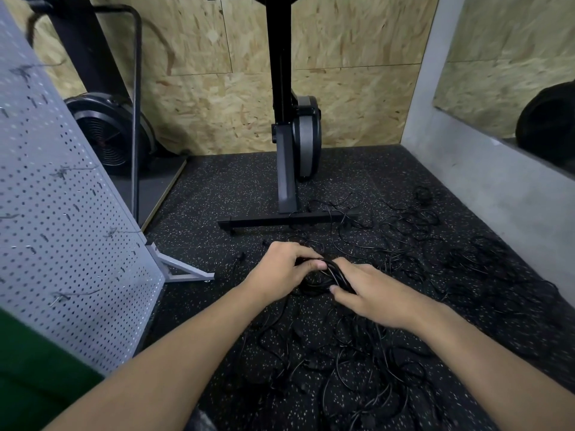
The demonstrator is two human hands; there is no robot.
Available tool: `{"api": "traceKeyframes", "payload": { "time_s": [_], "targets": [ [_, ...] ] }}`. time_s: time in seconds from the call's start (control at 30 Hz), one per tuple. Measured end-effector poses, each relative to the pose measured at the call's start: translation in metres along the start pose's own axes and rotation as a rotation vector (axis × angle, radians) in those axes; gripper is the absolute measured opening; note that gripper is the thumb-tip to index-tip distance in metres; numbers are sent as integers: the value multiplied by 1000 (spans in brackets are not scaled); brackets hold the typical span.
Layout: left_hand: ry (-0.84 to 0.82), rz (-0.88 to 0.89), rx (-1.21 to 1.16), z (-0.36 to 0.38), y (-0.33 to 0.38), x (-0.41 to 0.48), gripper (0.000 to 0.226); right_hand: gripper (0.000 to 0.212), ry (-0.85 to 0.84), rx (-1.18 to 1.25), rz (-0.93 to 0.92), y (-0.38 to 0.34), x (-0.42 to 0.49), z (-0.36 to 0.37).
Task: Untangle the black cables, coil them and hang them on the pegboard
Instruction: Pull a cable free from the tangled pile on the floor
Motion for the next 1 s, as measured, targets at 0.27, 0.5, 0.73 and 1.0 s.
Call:
{"api": "traceKeyframes", "payload": {
  "time_s": [0.27, 0.5, 0.73, 1.0],
  "targets": [
    [-19, -81, 54, 4, -3, 1, 25, 80, 6, -313, 10, -11, -4, 0],
    [-63, -165, 98, 7, -5, 2, 30, 79, -33, -386, 31, -6, 4, 9],
    [-36, -138, 91, 5, -6, 0, 28, 18, 32, -417, -19, -1, 7, 12],
    [-88, -245, -162, -3, -16, -9, 47, 11, 86, -113, 101, 18, 7, -3]
  ]
}}
Point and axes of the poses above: each hand's wrist, its own x-axis towards the middle knuckle, its own z-axis out of the palm, y = z × x, the point moved 5 cm from there along x, towards the middle knuckle, and after that the axes turned 10 degrees about x, right-handed, at the moved point
